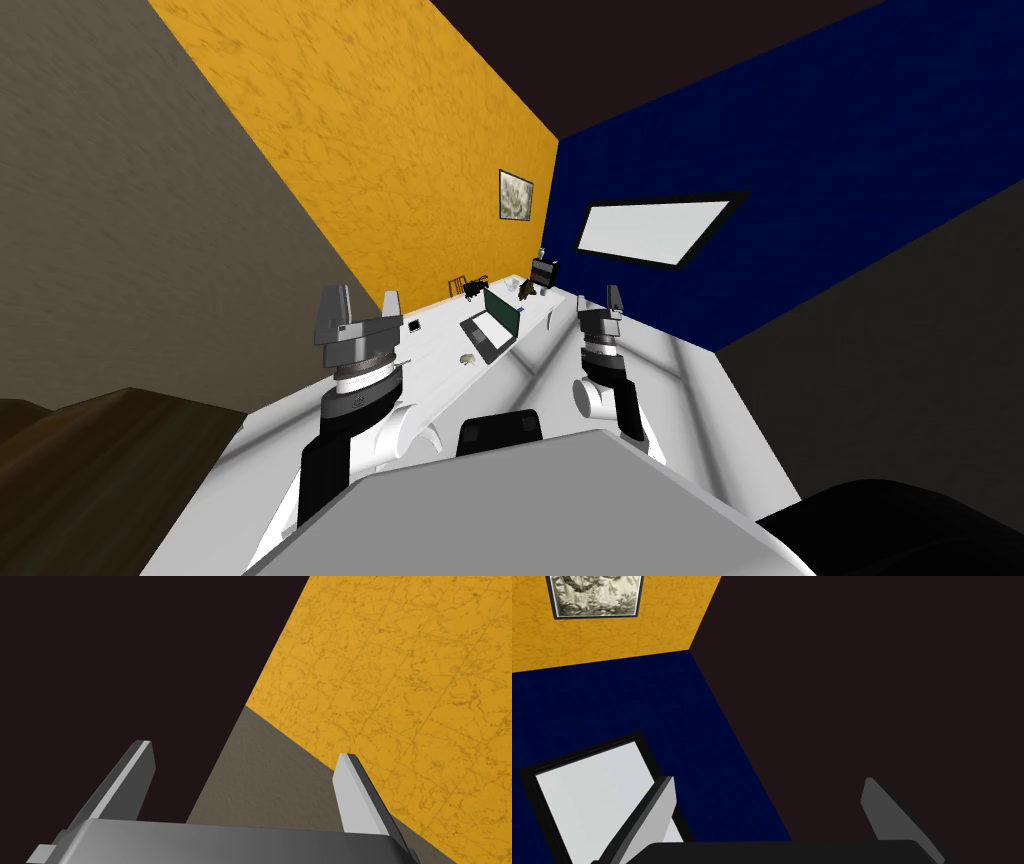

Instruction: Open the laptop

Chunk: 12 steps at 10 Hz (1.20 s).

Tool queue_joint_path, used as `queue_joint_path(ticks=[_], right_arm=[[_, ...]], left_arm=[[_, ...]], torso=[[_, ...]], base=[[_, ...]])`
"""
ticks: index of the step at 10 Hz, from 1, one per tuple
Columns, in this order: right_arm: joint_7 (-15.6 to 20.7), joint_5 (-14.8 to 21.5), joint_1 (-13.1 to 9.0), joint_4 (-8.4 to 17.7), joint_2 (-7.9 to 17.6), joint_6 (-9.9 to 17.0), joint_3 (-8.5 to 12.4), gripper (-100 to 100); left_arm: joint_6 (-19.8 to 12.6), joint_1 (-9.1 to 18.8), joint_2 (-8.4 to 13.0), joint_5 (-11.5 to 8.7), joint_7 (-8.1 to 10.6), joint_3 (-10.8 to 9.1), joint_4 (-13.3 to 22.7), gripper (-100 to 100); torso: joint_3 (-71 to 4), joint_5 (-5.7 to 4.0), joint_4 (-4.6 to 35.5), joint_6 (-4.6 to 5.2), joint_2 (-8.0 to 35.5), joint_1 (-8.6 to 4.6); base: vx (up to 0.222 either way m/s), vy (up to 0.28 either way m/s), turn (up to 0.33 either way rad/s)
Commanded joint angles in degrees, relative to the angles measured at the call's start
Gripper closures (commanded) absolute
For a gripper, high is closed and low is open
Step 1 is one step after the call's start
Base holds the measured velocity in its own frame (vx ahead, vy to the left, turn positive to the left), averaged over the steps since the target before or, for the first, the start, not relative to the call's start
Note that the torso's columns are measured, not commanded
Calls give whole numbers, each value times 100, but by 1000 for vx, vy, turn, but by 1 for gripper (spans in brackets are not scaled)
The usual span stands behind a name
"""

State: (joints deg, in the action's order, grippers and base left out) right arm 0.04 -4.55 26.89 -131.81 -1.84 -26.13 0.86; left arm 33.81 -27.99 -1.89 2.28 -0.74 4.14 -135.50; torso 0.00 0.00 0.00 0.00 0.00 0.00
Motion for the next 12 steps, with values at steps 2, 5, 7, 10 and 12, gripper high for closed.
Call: queue_joint_path(ticks=[2,5,7,10,12], right_arm=[[0,0,0,0,0,0,0,0],[0,0,0,-1,0,0,0,0],[0,0,0,-2,0,-1,0,0],[0,0,0,-2,0,-1,0,0],[0,0,0,1,-1,0,-1,0]], left_arm=[[0,0,0,0,0,0,0,0],[0,0,0,0,0,0,-1,0],[0,0,0,0,0,0,-1,0],[-10,-10,245,-26,37,15,36,-100],[-30,-33,566,-85,120,48,124,-100]], torso=[[-1200,0,600,0,597,0],[-3692,0,1846,0,1845,0],[-5381,0,2691,0,2693,0],[-7919,0,3960,0,3962,0],[-8417,-8,4209,0,4220,-28]], base=[[0,0,0],[0,0,0],[0,0,0],[-13,-24,21],[-58,-134,109]])
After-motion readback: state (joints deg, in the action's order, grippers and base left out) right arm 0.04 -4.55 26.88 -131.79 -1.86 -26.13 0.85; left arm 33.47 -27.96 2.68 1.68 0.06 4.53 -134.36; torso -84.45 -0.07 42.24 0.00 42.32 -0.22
